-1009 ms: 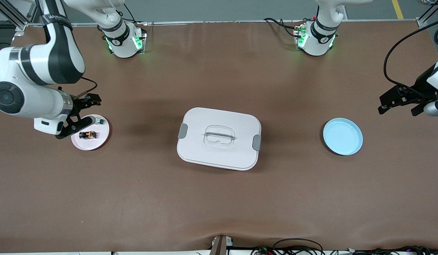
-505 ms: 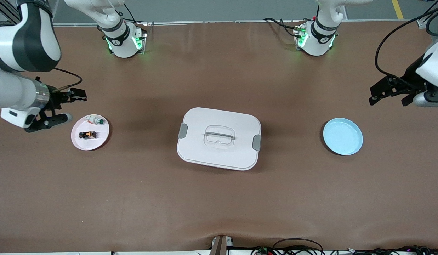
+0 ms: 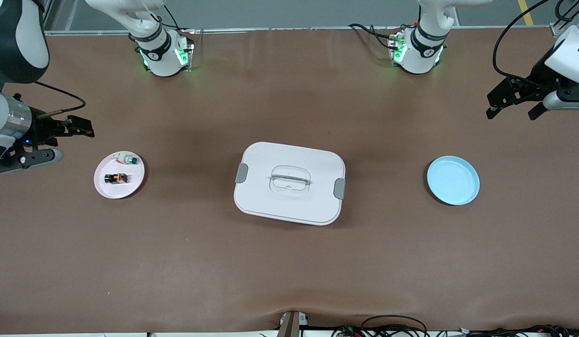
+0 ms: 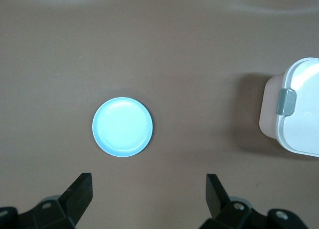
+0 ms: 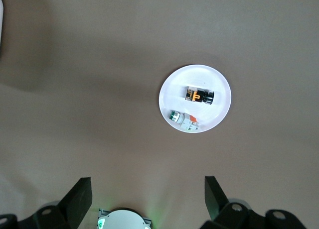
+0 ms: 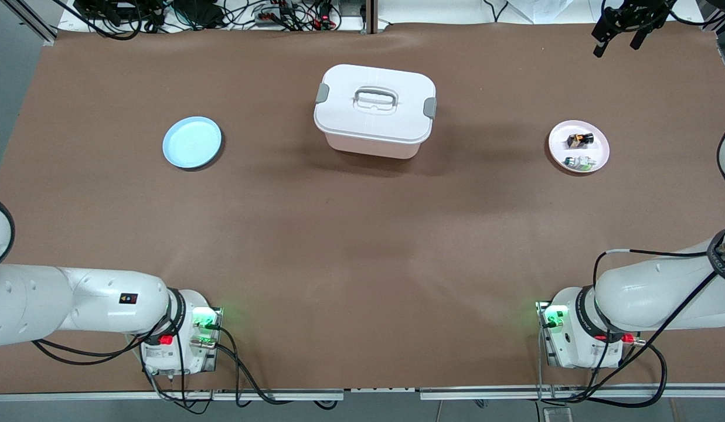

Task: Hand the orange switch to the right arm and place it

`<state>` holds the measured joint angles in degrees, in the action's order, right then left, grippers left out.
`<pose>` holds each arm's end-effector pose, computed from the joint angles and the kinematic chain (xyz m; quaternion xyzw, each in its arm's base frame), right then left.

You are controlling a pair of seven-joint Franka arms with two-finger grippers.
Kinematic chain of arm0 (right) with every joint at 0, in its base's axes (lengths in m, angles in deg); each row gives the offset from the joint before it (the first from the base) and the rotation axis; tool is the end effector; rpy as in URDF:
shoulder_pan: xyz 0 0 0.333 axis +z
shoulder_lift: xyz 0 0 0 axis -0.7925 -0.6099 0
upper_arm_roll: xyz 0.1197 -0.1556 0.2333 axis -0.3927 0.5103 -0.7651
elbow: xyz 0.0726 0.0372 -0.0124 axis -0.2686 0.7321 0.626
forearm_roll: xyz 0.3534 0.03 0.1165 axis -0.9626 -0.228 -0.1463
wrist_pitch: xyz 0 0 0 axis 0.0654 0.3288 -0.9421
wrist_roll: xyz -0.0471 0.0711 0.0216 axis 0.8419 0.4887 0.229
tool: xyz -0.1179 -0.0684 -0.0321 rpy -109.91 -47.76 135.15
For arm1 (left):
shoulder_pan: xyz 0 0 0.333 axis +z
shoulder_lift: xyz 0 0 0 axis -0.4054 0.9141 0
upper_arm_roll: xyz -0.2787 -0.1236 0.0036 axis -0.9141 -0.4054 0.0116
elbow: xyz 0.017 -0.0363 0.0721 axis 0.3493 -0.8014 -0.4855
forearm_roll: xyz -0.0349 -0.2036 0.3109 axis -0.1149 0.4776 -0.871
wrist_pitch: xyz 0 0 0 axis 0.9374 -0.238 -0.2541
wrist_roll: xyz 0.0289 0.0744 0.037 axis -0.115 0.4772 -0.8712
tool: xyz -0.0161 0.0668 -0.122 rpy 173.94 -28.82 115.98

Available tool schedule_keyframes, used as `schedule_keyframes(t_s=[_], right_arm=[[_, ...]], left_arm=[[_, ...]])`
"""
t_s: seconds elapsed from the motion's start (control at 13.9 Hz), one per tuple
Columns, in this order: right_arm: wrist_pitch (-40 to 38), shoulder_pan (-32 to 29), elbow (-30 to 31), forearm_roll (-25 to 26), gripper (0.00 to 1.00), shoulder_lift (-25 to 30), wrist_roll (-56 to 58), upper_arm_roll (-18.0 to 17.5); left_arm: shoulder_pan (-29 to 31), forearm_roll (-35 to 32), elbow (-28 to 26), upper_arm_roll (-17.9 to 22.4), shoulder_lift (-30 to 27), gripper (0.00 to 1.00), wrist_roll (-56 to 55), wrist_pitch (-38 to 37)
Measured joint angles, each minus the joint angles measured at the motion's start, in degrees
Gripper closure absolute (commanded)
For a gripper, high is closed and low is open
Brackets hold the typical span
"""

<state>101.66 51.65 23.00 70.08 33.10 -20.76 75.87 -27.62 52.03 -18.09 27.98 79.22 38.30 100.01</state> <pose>0.5436 -0.0059 0.4998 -0.9854 -0.1216 0.1189 0.0017 0.4985 -0.0465 0.5885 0.9976 -0.0070 0.0656 0.0200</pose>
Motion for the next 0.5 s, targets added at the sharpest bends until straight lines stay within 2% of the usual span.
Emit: schedule_keyframes(t_s=[0.5], right_arm=[[-0.21,-1.20,-0.03,-0.04,0.00,0.08,-0.15,0.04]], left_arm=[[0.04,0.00,1.51,0.18,0.35,0.00,-0.23,-4.73]])
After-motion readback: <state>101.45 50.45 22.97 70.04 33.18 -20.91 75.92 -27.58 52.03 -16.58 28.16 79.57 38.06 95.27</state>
